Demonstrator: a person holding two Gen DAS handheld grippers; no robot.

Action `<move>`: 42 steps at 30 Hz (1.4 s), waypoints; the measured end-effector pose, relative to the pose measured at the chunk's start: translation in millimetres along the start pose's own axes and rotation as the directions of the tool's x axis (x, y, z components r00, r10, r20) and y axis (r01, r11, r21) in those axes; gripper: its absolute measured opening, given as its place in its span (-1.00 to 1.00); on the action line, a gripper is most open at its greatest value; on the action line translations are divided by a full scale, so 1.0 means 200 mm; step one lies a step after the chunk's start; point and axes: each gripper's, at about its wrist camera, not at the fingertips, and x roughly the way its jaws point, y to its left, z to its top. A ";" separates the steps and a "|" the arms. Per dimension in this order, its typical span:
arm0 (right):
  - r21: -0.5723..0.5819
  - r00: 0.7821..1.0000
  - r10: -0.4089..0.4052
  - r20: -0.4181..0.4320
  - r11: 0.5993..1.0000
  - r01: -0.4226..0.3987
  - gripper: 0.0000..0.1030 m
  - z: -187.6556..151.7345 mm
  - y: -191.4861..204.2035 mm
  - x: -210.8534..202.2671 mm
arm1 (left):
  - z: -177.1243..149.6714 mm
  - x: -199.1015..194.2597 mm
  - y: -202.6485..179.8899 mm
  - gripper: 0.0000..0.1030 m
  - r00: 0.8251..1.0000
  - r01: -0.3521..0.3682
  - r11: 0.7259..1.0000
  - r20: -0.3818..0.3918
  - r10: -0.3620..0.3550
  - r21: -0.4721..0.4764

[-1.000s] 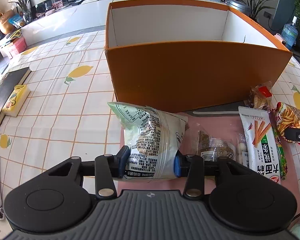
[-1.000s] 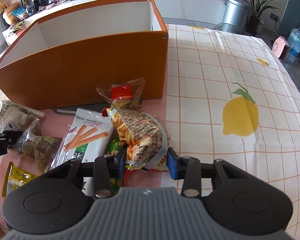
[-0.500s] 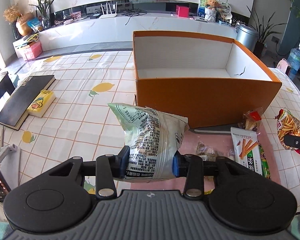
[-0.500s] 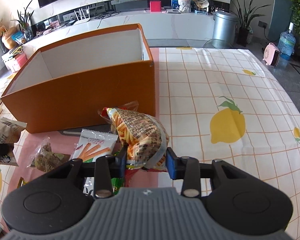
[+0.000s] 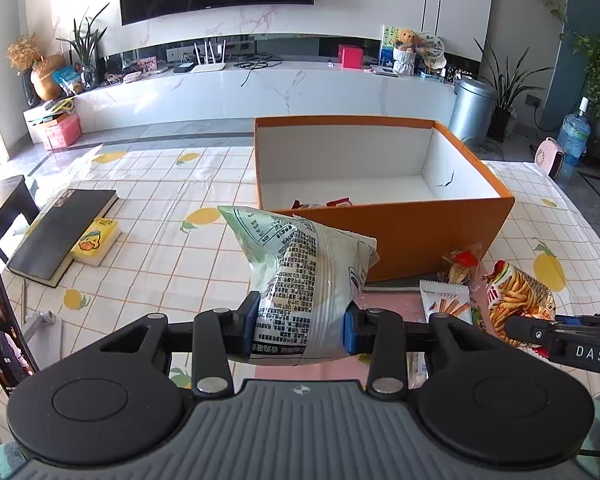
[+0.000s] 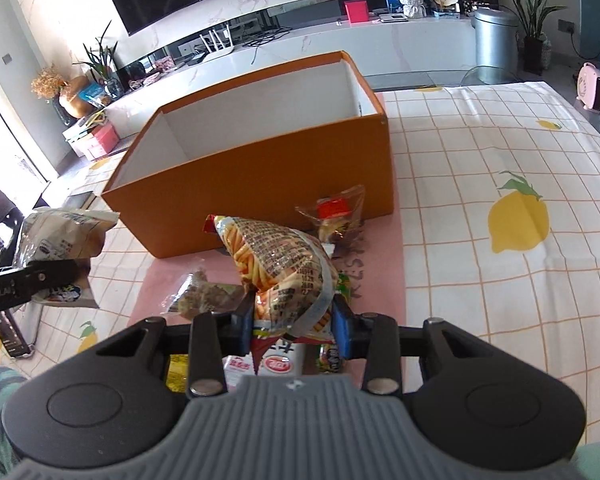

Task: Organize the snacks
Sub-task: 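Lift both bags and carry them over the orange box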

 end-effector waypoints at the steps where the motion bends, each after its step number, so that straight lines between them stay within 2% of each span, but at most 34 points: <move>1: -0.012 1.000 0.004 0.010 1.000 -0.003 -0.31 0.01 0.02 -0.02 | 0.02 -0.01 -0.01 -0.15 1.000 0.003 1.000 0.011 -0.003 0.002; 5: -0.035 0.999 0.039 0.036 0.999 -0.038 -0.31 0.11 0.07 -0.10 | 0.10 -0.04 -0.03 -0.15 0.999 0.012 1.000 0.051 -0.013 0.008; 13: -0.169 0.997 0.029 0.073 0.985 -0.016 -0.32 0.36 0.22 -0.12 | 0.29 0.00 -0.06 -0.16 0.994 0.032 0.999 0.104 -0.036 0.033; 18: -0.238 0.997 0.003 0.076 0.971 0.015 -0.32 0.52 0.30 -0.05 | 0.41 0.08 -0.04 -0.16 0.992 0.056 0.998 0.111 -0.058 0.026; 24: -0.294 0.998 -0.050 0.035 0.954 0.058 -0.32 0.64 0.33 0.13 | 0.49 0.21 -0.06 -0.16 0.993 0.034 0.997 0.107 -0.041 0.068; 31: -0.369 0.991 -0.131 0.002 0.921 0.122 -0.32 0.75 0.33 0.35 | 0.54 0.42 -0.06 -0.16 0.998 0.061 0.996 0.022 -0.062 0.071; 37: -0.392 0.982 -0.160 -0.099 0.913 0.109 -0.32 0.83 0.29 0.57 | 0.54 0.57 -0.09 -0.16 0.995 0.084 0.991 -0.067 -0.078 0.102; 42: -0.408 0.960 -0.177 -0.219 0.910 0.074 -0.32 0.85 0.27 0.75 | 0.55 0.70 -0.11 -0.16 0.981 0.123 0.988 -0.164 -0.108 0.088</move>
